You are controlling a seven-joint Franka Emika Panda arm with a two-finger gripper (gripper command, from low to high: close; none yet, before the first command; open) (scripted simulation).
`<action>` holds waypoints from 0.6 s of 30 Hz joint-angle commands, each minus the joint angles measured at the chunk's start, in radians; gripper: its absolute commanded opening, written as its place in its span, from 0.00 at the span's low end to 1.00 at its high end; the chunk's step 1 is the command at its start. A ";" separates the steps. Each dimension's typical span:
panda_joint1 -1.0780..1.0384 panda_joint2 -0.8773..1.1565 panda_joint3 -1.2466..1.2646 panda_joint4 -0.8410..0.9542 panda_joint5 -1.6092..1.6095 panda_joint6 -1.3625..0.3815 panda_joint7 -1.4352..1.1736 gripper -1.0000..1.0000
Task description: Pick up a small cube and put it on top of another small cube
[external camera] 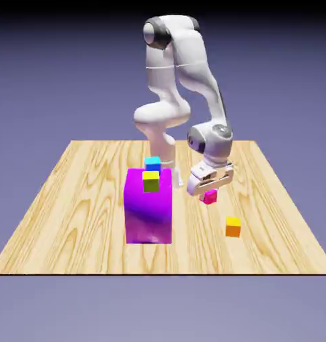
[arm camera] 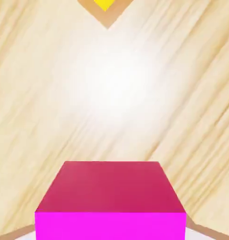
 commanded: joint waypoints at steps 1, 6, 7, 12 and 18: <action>-0.015 -0.035 -0.013 0.012 -0.017 -0.043 -0.043 0.00; -0.087 -0.209 -0.079 0.072 -0.099 -0.260 -0.260 0.00; -0.101 -0.244 -0.092 0.084 -0.115 -0.303 -0.304 0.00; -0.174 -0.419 -0.157 0.144 -0.197 -0.520 -0.521 0.00; -0.260 -0.628 -0.236 0.216 -0.294 -0.780 -0.782 0.00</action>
